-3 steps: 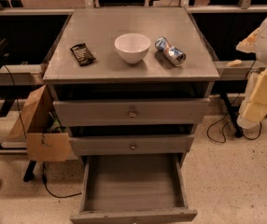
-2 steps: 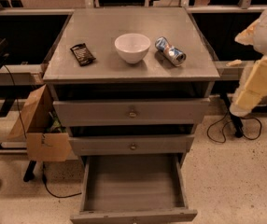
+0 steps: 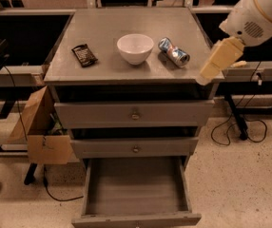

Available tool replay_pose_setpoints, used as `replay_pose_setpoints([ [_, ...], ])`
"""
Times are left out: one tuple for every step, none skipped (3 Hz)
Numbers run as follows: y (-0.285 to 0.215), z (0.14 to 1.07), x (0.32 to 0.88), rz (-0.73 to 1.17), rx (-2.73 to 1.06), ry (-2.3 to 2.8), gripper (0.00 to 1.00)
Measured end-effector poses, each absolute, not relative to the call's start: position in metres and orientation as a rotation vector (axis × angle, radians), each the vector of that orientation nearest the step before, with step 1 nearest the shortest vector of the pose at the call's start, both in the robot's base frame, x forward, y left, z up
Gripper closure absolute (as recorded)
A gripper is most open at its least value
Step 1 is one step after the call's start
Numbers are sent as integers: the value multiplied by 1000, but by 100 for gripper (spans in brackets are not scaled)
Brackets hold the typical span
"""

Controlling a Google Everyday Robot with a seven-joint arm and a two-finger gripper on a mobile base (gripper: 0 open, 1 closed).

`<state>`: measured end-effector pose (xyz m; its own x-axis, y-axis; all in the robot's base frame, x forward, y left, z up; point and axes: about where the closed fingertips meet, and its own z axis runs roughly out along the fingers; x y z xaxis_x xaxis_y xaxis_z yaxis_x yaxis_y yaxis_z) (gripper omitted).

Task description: Place redbull can into bottom drawer

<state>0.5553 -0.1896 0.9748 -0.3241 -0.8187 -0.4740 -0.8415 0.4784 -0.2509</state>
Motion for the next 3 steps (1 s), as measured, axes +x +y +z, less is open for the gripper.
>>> replay_pose_setpoints([
  [-183, 954, 605, 149, -1150, 2203, 0],
  [-178, 945, 657, 205, -905, 2207, 0],
  [-178, 945, 657, 205, -905, 2207, 0],
])
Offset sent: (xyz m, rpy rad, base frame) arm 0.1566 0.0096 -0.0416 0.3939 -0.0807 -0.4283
